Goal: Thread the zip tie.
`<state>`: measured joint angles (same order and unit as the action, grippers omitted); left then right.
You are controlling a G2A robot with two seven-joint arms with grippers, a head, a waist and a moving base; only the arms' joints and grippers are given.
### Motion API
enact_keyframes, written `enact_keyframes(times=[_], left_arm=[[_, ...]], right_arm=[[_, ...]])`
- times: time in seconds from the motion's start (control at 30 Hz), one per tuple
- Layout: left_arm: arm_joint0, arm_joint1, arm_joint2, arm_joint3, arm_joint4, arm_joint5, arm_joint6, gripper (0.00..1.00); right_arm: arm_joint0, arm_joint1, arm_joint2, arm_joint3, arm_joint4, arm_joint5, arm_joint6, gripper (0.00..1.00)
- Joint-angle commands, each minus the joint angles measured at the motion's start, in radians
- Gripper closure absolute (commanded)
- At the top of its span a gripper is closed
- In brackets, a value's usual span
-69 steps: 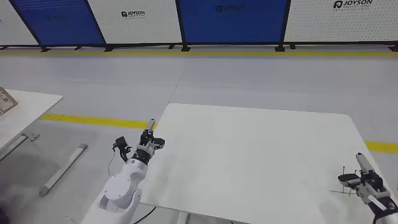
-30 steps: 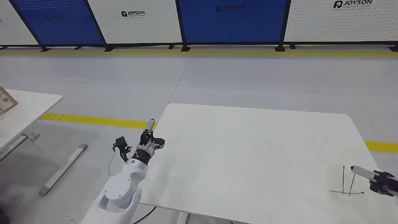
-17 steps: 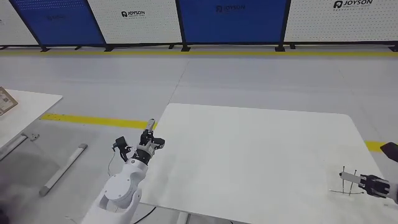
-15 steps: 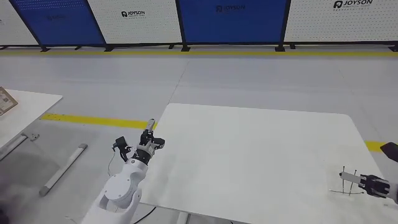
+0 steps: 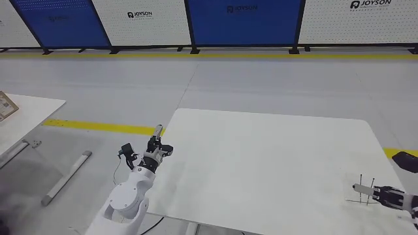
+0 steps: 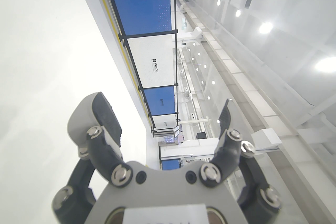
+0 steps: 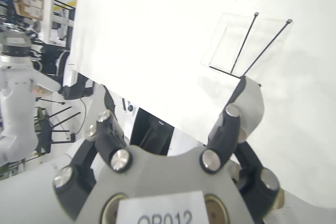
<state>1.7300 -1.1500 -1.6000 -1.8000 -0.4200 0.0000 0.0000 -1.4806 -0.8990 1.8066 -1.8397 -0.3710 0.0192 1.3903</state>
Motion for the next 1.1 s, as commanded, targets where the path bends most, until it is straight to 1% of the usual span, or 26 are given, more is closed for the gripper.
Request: enact_keyframes(times=[0.0, 0.07, 0.13, 0.73, 0.77, 0.8, 0.83, 0.87, 0.93, 1.03, 1.07], left_arm=[[0.000, 0.000, 0.000, 0.000, 0.000, 0.000, 0.000, 0.00], [0.000, 0.000, 0.000, 0.000, 0.000, 0.000, 0.000, 0.00], [0.000, 0.000, 0.000, 0.000, 0.000, 0.000, 0.000, 0.00], [0.000, 0.000, 0.000, 0.000, 0.000, 0.000, 0.000, 0.00], [0.000, 0.000, 0.000, 0.000, 0.000, 0.000, 0.000, 0.00], [0.000, 0.000, 0.000, 0.000, 0.000, 0.000, 0.000, 0.00], [0.000, 0.000, 0.000, 0.000, 0.000, 0.000, 0.000, 0.00], [0.000, 0.000, 0.000, 0.000, 0.000, 0.000, 0.000, 0.00], [0.000, 0.000, 0.000, 0.000, 0.000, 0.000, 0.000, 0.00], [0.000, 0.000, 0.000, 0.000, 0.000, 0.000, 0.000, 0.00], [0.000, 0.000, 0.000, 0.000, 0.000, 0.000, 0.000, 0.00]], right_arm=[[0.006, 0.005, -0.024, -0.009, -0.019, 0.015, 0.000, 0.00], [0.004, 0.015, -0.054, -0.011, -0.063, 0.041, 0.000, 0.00], [0.014, 0.024, -0.073, -0.009, -0.081, 0.094, 0.000, 0.00], [0.014, 0.024, -0.073, -0.009, -0.081, 0.094, 0.000, 0.00], [0.011, 0.025, -0.071, -0.004, -0.082, 0.085, 0.000, 0.00], [0.005, 0.026, -0.061, 0.010, -0.079, 0.061, 0.000, 0.00], [-0.006, 0.030, -0.039, 0.032, -0.065, 0.028, 0.000, 0.00], [-0.015, 0.035, -0.022, 0.042, -0.069, 0.014, 0.000, 0.00], [-0.037, 0.045, 0.021, 0.052, -0.070, 0.014, 0.000, 0.00], [-0.089, 0.069, 0.071, 0.057, -0.046, 0.014, 0.000, 0.00], [-0.107, 0.081, 0.085, 0.054, -0.041, 0.022, 0.000, 0.00]])
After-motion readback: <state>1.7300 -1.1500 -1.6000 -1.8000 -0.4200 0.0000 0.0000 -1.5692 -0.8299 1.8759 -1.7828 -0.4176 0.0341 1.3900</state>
